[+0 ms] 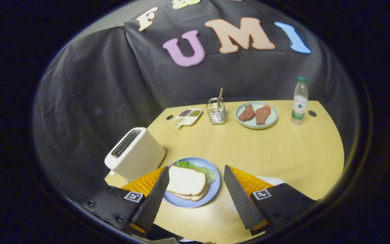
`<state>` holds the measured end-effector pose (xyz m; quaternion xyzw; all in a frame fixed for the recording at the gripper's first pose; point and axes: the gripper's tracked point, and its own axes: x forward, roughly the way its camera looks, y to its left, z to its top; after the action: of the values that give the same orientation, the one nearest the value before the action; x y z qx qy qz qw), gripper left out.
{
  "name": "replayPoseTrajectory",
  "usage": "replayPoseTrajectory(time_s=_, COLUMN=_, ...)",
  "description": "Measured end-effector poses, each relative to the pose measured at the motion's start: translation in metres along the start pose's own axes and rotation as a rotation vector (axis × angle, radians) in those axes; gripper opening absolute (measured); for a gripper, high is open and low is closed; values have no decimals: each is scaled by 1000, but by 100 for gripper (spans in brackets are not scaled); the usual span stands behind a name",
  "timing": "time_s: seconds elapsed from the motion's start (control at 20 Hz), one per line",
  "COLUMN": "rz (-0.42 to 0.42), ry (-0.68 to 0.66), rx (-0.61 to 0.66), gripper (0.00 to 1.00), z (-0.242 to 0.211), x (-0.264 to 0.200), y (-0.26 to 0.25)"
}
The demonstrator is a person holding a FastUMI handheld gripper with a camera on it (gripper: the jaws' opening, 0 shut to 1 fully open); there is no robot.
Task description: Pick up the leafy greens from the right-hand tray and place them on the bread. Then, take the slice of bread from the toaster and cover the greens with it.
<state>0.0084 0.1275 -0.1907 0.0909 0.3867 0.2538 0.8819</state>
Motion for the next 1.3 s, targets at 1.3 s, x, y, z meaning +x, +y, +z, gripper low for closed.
replayPoseTrajectory(time_s=1.3, rz=-435, ry=-666, rx=-192, gripper=100, z=76, x=-239, y=-87)
